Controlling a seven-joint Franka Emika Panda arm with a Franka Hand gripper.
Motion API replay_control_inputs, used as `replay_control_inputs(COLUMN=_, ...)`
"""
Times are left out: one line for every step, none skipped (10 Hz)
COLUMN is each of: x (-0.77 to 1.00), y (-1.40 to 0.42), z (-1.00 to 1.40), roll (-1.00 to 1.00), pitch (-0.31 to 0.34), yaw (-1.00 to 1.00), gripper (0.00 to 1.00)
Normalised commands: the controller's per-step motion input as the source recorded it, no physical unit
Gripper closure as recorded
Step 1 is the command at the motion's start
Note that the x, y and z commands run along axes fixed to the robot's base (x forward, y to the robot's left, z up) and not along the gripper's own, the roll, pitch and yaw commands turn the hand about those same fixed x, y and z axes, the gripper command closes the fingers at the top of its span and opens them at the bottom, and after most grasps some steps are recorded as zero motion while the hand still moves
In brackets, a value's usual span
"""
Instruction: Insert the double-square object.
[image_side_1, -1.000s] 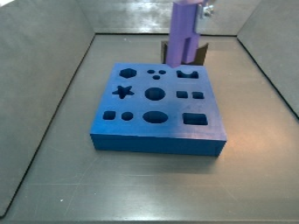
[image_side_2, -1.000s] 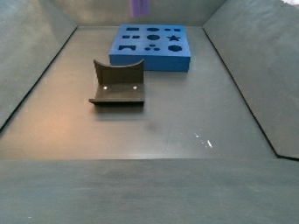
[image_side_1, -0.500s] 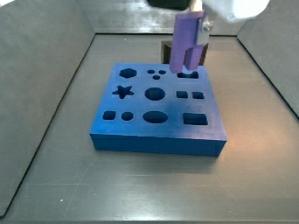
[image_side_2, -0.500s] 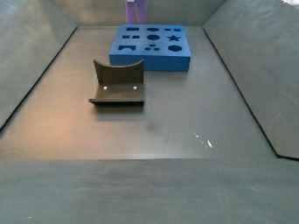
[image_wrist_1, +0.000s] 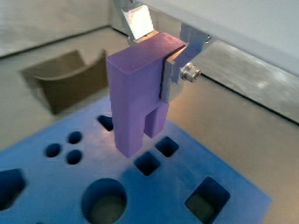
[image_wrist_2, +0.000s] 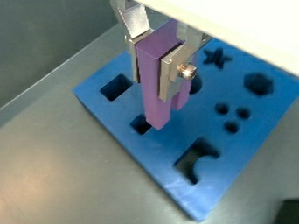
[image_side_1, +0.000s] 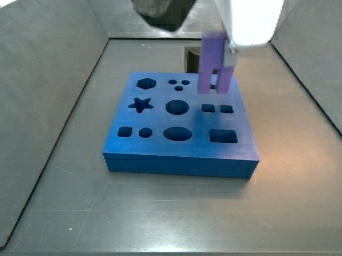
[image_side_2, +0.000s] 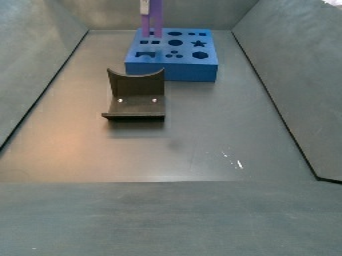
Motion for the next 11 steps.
replay_control_inputs(x=0.48, y=-0.26, z=-0.55, roll=0.0, pitch=-0.019, yaw=-0.42, gripper=1.0)
replay_control_inputs(x=0.25, y=-0.22, z=-0.33, roll=0.08, pitch=0.029, yaw=-0.21, gripper=1.0)
replay_control_inputs(x=0.0, y=0.0, z=0.0, roll=0.0, pitch=-0.039, yaw=0.0, gripper=1.0)
replay_control_inputs(x=0.0, y=0.0, z=-0.03, roll=0.0, pitch=-0.026, yaw=0.0, gripper=1.0)
replay_control_inputs(x=-0.2, y=0.0, z=-0.15, roll=0.0, pitch=-0.066, yaw=0.0, gripper=1.0)
replay_control_inputs(x=-0.34, y=0.0, z=-0.14, roll=-0.05, pitch=-0.073, yaw=0.08, gripper=1.0)
replay_control_inputs(x=-0.22, y=-0.03, z=-0.15, roll=-0.09, pitch=-0.066, yaw=0.13, gripper=1.0)
replay_control_inputs(x=0.0, y=-0.13, z=-0.15, roll=-0.09, pitch=-0.021, yaw=0.09, gripper=1.0)
replay_control_inputs(x=0.3, y=-0.17, z=-0.22, roll=-0.07, pitch=0.0, yaw=0.0, gripper=1.0)
replay_control_inputs(x=0.33, y=-0.13, z=-0.33, roll=-0.03, pitch=0.0, yaw=0.0, gripper=1.0)
replay_control_inputs(x=0.17, y=-0.13, z=-0.37, roll=-0.02, pitch=0.0, yaw=0.0, gripper=1.0)
